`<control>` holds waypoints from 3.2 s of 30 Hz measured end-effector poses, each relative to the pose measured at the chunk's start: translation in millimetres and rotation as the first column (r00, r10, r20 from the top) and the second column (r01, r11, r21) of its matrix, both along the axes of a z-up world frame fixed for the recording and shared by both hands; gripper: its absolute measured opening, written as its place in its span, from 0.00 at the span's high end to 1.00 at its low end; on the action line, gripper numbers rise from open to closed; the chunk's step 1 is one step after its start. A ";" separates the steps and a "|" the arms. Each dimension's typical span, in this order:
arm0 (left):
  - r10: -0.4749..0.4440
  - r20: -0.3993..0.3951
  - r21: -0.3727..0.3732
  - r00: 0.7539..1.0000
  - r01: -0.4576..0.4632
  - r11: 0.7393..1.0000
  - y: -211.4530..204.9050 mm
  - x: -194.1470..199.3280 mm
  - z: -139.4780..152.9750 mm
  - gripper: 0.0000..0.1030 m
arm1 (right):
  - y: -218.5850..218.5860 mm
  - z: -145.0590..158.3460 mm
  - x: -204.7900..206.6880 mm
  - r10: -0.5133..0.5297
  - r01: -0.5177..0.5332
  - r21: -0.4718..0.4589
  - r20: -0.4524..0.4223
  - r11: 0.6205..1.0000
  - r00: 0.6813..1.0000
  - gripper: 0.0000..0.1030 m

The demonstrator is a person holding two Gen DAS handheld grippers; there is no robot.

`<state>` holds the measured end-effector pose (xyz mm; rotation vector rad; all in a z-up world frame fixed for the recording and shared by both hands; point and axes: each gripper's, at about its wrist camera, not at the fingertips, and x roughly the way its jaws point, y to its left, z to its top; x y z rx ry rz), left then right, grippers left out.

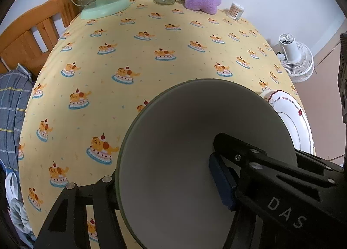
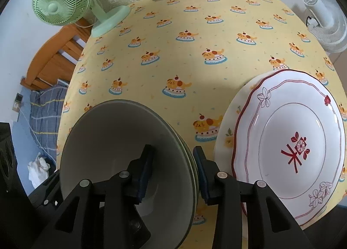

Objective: Organize plates and bowls
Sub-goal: 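Lift the nested bowls with the right tool and carry them over the plate stack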

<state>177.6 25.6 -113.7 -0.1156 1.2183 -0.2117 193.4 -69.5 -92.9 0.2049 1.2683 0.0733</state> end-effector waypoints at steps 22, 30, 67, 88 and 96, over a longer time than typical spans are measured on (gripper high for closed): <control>-0.073 0.083 -0.018 0.994 0.074 0.997 17.2 -15.1 59.1 0.39 | 17.9 60.8 -26.1 -0.071 0.074 -0.033 0.087 0.997 0.994 0.59; -0.100 0.116 0.007 0.988 0.100 0.995 2.4 -19.7 74.1 0.39 | 7.6 76.2 -34.3 -0.103 0.105 -0.013 0.121 0.994 0.987 0.59; 0.152 0.131 -0.005 0.980 -0.152 0.988 -153.9 -29.4 82.9 0.39 | -153.2 97.6 -28.5 0.133 -0.133 -0.007 0.117 0.991 0.984 0.59; 0.164 -0.015 -0.014 0.986 -0.164 0.986 -173.8 -6.0 38.4 0.40 | -180.9 52.1 -3.5 0.126 -0.127 -0.018 -0.017 0.992 0.992 0.59; 0.149 -0.025 -0.003 0.988 -0.149 0.989 -168.2 10.4 33.7 0.41 | -175.8 44.9 11.5 0.115 -0.115 -0.016 -0.031 0.993 0.993 0.59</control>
